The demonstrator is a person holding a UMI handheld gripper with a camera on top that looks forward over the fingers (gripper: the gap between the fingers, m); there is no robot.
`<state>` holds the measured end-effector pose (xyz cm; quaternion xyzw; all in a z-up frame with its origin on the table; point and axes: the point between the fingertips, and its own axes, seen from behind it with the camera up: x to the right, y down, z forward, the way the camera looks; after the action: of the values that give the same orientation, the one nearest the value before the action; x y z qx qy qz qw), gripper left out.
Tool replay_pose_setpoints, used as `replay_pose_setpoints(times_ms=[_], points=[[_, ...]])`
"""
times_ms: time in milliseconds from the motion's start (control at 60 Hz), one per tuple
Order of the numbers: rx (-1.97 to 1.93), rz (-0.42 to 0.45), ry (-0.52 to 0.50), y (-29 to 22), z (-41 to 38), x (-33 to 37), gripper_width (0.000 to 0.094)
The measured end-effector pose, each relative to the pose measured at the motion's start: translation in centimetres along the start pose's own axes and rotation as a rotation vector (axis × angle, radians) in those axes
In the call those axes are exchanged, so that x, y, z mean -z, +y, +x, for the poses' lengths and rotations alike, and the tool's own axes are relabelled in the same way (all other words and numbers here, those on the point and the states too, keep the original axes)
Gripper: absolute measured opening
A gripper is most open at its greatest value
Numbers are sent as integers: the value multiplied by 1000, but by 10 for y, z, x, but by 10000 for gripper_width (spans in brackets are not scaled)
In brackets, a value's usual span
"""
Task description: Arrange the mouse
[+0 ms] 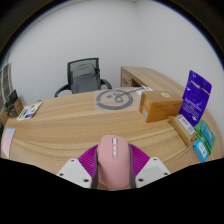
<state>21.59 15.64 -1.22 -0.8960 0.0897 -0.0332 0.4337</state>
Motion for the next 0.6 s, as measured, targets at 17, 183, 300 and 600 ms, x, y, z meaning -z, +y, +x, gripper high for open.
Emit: replay_pose_setpoints(times_ms=[17, 183, 300, 600], points=[[0, -4, 8, -1, 0, 0, 412], [-45, -2, 66, -12, -21, 22, 393], [-18, 61, 29, -42, -105, 66, 395], [11, 108, -136, -44, -460, 133, 394]])
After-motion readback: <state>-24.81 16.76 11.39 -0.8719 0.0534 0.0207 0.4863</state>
